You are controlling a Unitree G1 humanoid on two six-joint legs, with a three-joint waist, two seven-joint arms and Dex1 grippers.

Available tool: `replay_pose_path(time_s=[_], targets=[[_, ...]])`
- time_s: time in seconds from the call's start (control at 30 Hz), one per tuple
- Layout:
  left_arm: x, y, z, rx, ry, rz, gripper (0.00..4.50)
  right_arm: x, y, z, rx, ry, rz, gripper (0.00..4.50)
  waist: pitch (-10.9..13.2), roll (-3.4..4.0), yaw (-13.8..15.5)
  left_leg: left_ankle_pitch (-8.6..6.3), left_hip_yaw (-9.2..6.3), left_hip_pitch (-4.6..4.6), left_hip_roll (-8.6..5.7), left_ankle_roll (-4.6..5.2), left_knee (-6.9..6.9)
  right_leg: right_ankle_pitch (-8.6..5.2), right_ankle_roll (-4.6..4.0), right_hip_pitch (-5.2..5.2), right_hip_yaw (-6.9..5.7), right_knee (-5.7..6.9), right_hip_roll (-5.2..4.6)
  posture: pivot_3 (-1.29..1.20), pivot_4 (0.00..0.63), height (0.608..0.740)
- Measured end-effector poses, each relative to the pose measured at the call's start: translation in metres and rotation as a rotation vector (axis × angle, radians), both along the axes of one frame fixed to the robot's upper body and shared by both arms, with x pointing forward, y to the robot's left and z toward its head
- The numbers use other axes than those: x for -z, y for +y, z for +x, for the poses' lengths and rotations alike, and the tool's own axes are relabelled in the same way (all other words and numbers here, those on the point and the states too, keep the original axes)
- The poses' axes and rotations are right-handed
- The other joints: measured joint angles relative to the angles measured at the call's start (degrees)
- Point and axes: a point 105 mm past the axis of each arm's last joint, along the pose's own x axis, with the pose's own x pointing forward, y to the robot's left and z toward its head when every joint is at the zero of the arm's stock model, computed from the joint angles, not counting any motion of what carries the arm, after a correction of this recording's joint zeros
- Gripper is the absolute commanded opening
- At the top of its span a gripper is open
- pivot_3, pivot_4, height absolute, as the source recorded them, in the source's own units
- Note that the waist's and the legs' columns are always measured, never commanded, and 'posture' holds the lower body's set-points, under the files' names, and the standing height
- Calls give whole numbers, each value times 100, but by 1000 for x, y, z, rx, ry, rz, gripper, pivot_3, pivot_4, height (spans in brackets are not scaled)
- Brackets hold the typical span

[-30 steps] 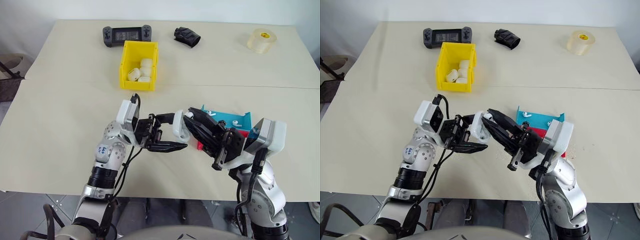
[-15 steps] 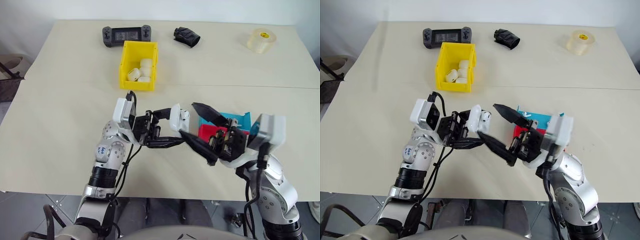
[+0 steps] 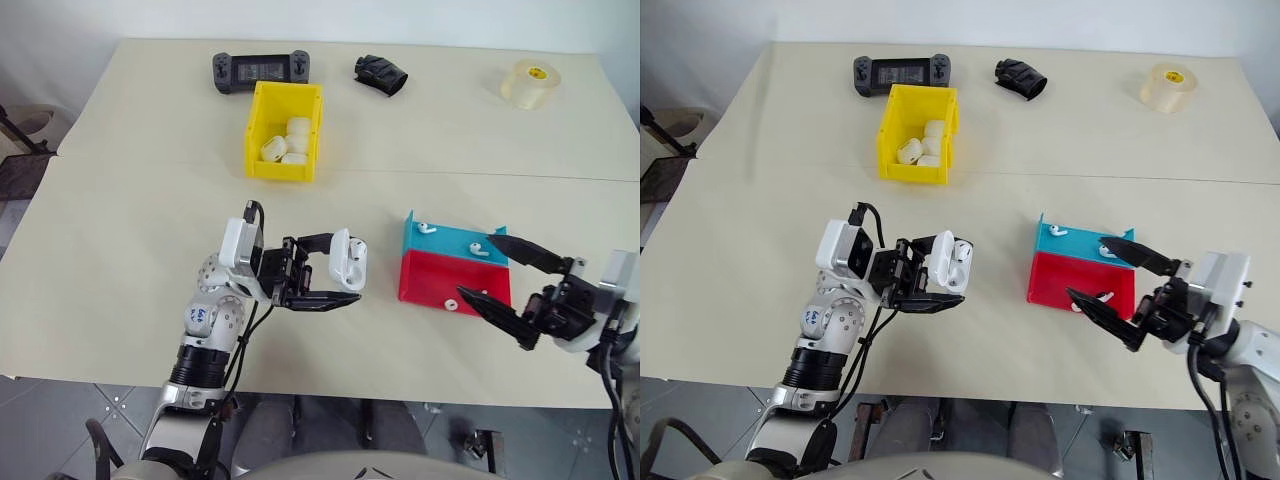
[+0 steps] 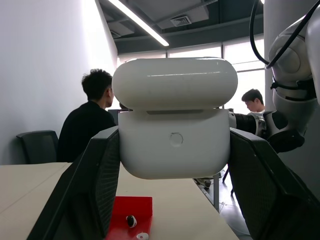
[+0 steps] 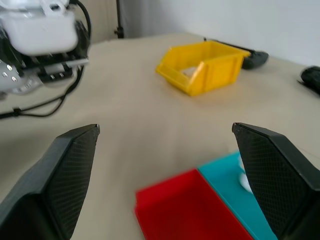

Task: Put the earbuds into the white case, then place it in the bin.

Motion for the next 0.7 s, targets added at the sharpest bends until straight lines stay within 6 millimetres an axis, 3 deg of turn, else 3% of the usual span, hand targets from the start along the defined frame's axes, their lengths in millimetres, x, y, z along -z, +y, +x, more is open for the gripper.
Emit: replay_pose_path(time_s=[0.17,0.3,0.43,0.7], targets=[[4,1,-1,-28,8,-4,2795,6,-22,8,35,25,-91,4464,0,0,5,0,2,0,1,0,2,0,0,1,0,-3,-1,0,150,740],[3,1,-3,-46,-4,-8,2795,-5,-30,29,67,101,-237,4464,1,15,-14,1,15,1,20,0,4,0,-1,-3,1,-3,-2,0,150,740],[5,0,-5,-56,-5,-6,2795,-23,-16,56,55,121,-293,4464,2,16,-27,1,18,1,30,-1,5,4,-7,-4,-2,-10,-1,0,150,740],[11,1,-12,-65,-3,3,2795,-6,-18,104,126,370,-582,4464,6,26,-5,0,10,-19,25,0,4,6,-5,-15,-11,-26,-12,0,150,740]])
